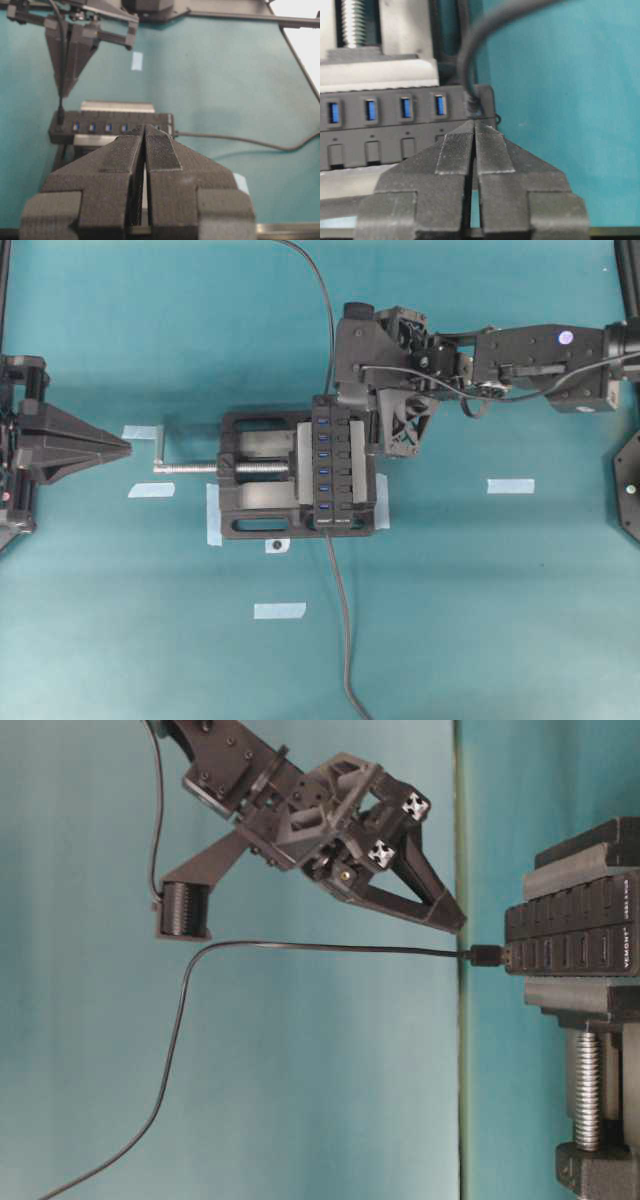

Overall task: Insert the USB into the center port of the fixed hub
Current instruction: 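Move the right gripper over the hub toward the black USB cable, then close the right gripper on the USB cable near its plug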

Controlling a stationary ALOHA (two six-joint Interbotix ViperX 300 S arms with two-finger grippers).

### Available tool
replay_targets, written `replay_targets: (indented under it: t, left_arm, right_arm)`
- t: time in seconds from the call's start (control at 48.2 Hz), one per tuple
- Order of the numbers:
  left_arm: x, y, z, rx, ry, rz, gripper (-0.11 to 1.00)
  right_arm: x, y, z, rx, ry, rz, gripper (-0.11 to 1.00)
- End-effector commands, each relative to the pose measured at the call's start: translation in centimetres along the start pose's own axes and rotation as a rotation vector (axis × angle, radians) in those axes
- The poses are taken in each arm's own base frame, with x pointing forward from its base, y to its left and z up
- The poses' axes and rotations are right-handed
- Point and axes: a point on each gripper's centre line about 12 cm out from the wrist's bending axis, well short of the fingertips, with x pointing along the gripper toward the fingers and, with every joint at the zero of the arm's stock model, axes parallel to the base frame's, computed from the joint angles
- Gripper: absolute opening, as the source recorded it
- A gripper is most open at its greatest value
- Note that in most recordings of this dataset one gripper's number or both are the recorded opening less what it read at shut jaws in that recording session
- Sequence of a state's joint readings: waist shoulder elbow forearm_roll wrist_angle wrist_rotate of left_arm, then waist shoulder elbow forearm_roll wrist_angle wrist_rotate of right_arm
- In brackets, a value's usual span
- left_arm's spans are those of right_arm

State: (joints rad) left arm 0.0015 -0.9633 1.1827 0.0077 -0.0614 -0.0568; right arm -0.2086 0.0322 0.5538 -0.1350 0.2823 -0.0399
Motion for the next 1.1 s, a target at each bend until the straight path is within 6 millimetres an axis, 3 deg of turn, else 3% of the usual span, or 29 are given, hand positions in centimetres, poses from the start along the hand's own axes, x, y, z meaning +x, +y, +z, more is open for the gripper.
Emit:
replay_targets:
  t: [0.0, 0.166, 0.311, 0.394, 1.078]
  left_arm:
    - [0.1, 0.0, 1.0, -0.002, -0.025, 0.000, 0.00]
    - [0.1, 0.0, 1.0, -0.002, -0.025, 0.000, 0.00]
    - [0.1, 0.0, 0.9, -0.002, -0.025, 0.000, 0.00]
    - [0.1, 0.0, 0.9, -0.003, -0.025, 0.000, 0.00]
    - [0.1, 0.0, 0.8, -0.006, -0.022, 0.000, 0.00]
  right_arm:
    - [-0.6, -0.2, 1.4, -0.006, -0.049, -0.006, 0.10]
    - [-0.7, -0.1, 1.6, -0.008, -0.064, -0.005, 0.31]
    - [-0.5, 0.0, 1.7, -0.011, -0.086, -0.004, 0.68]
    - [-0.2, 0.1, 1.9, -0.011, -0.097, -0.002, 0.84]
    - [1.2, -0.1, 1.8, 0.000, -0.114, -0.003, 0.76]
